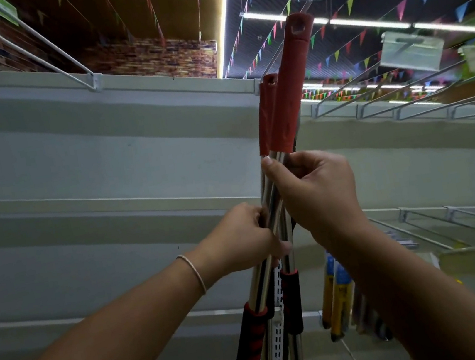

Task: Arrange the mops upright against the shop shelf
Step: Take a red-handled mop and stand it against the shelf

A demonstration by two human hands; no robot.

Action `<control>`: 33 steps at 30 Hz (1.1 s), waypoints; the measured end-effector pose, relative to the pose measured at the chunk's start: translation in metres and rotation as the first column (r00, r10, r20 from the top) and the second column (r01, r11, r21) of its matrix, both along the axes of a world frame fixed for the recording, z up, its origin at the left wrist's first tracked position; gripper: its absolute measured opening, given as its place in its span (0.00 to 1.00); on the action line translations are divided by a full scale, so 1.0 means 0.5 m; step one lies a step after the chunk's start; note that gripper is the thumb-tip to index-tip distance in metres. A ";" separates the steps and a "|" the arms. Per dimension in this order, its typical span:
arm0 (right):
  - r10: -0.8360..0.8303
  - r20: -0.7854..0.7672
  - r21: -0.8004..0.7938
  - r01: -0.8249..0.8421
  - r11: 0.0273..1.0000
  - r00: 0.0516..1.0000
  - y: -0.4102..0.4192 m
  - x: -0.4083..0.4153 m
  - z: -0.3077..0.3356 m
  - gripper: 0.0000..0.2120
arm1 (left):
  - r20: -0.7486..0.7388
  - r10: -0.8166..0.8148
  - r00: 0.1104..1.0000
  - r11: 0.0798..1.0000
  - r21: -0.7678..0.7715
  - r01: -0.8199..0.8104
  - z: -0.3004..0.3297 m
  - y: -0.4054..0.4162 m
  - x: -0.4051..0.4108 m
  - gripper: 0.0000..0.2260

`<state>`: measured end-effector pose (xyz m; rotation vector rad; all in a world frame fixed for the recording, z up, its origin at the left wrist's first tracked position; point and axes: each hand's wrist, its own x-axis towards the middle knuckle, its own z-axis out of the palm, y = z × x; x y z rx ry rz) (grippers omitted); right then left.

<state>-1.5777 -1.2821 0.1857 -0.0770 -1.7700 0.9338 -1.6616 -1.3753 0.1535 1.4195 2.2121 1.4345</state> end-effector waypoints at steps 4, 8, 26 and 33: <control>0.015 0.021 -0.012 -0.014 1.000 1.000 0.014 0.000 -0.008 0.17 | -0.012 0.025 1.000 1.000 -0.009 -0.025 -0.002 0.013 0.007 0.09; 0.024 0.042 -0.043 -0.022 0.999 0.999 0.026 0.000 -0.011 0.13 | -0.025 0.052 0.998 0.999 -0.008 -0.053 -0.008 0.028 0.009 0.08; 0.062 0.117 -0.038 -0.057 0.998 0.991 0.040 -0.011 0.006 0.09 | -0.021 0.127 0.992 0.991 0.044 -0.126 -0.016 0.050 0.003 0.08; 0.062 0.201 -0.103 -0.042 0.994 0.978 0.066 -0.059 -0.009 0.10 | -0.046 0.185 0.982 0.982 -0.029 -0.187 -0.037 0.081 -0.037 0.07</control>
